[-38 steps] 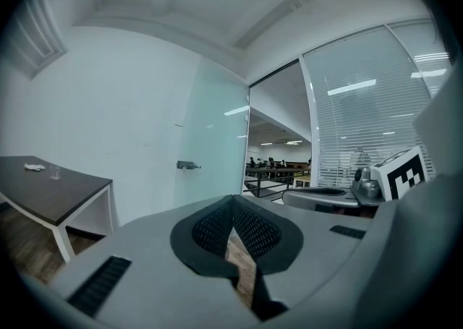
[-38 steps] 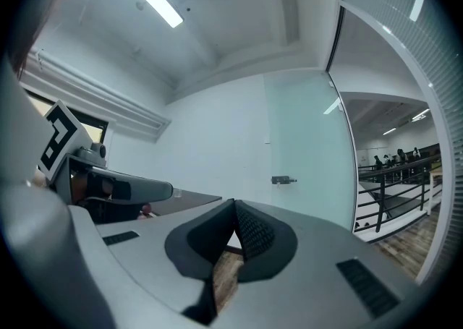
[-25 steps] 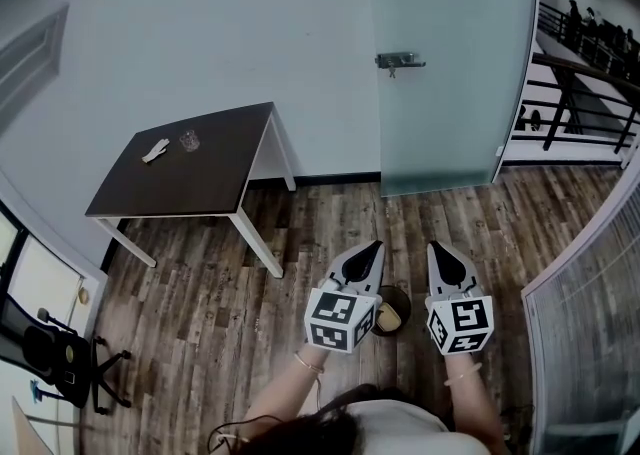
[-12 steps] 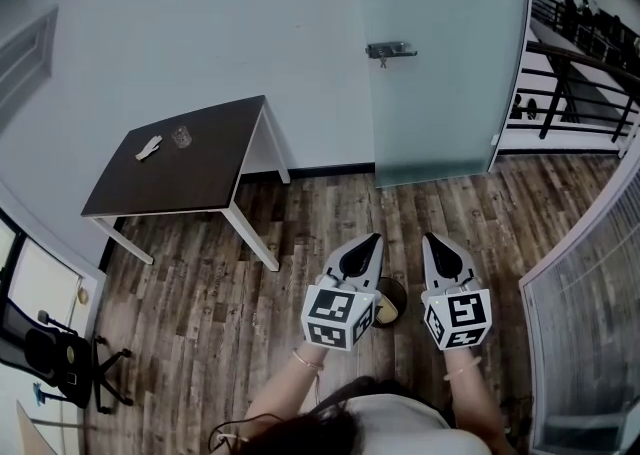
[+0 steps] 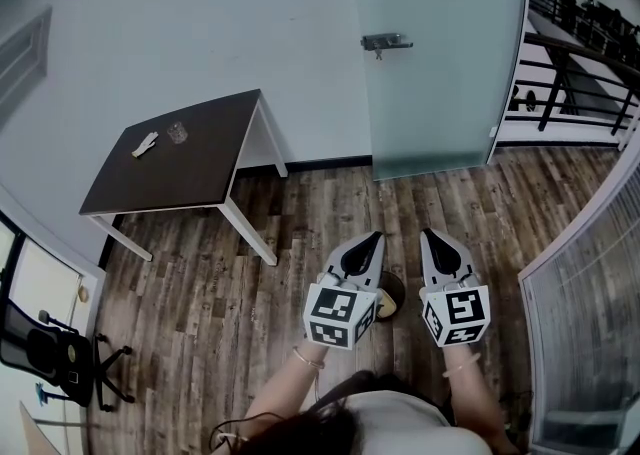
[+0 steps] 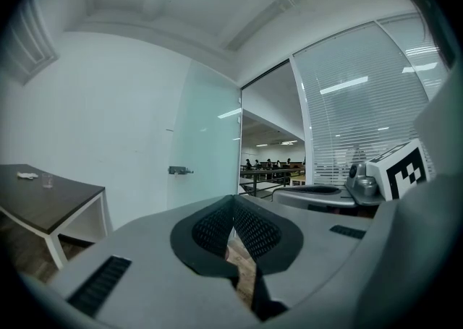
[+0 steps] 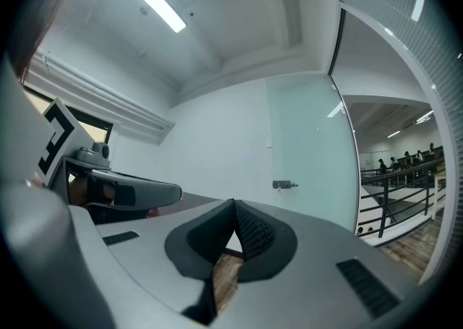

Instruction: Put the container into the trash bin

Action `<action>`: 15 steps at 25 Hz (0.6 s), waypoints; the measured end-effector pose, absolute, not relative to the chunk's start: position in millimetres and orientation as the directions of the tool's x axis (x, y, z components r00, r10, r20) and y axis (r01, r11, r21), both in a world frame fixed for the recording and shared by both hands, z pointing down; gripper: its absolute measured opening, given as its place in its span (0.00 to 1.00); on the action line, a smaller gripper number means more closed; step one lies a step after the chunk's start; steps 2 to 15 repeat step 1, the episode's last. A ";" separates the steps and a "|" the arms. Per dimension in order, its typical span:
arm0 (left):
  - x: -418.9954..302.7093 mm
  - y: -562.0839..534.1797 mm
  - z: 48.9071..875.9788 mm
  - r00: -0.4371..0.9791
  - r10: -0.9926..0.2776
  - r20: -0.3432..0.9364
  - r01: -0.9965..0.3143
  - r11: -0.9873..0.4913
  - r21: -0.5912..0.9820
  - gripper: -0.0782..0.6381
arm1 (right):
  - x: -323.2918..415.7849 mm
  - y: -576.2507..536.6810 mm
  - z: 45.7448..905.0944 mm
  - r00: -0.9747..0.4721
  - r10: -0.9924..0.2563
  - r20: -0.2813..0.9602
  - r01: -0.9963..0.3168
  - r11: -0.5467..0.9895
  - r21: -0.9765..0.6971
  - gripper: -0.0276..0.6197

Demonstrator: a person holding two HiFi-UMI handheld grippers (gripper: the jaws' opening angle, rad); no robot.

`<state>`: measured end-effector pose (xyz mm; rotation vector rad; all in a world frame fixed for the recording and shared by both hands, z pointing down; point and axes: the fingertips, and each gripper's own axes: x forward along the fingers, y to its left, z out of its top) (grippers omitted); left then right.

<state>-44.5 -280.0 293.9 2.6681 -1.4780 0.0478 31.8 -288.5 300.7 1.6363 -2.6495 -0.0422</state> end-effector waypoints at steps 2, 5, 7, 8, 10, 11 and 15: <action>-43.0 -280.4 294.7 0.532 -0.844 0.073 -0.847 -0.528 0.065 0.13 | 32.5 -289.2 301.0 -0.448 -0.894 0.008 -0.893 0.448 0.037 0.05; -43.0 -280.4 294.7 0.532 -0.844 0.073 -0.847 -0.528 0.065 0.13 | 32.5 -289.2 301.0 -0.448 -0.894 0.008 -0.893 0.448 0.037 0.05; -43.0 -280.4 294.7 0.532 -0.844 0.073 -0.847 -0.528 0.065 0.13 | 32.5 -289.2 301.0 -0.448 -0.894 0.008 -0.893 0.448 0.037 0.05; -43.0 -280.4 294.7 0.532 -0.844 0.073 -0.847 -0.528 0.065 0.13 | 32.5 -289.2 301.0 -0.448 -0.894 0.008 -0.893 0.448 0.037 0.05; -43.0 -280.4 294.7 0.532 -0.844 0.073 -0.847 -0.528 0.065 0.13 | 32.5 -289.2 301.0 -0.448 -0.894 0.008 -0.893 0.448 0.037 0.05; -43.0 -280.4 294.7 0.532 -0.844 0.073 -0.847 -0.528 0.065 0.13 | 32.5 -289.2 301.0 -0.448 -0.894 0.008 -0.893 0.448 0.037 0.05; -43.0 -280.4 294.7 0.532 -0.844 0.073 -0.847 -0.528 0.065 0.13 | 32.5 -289.2 301.0 -0.448 -0.894 0.008 -0.893 0.448 0.037 0.05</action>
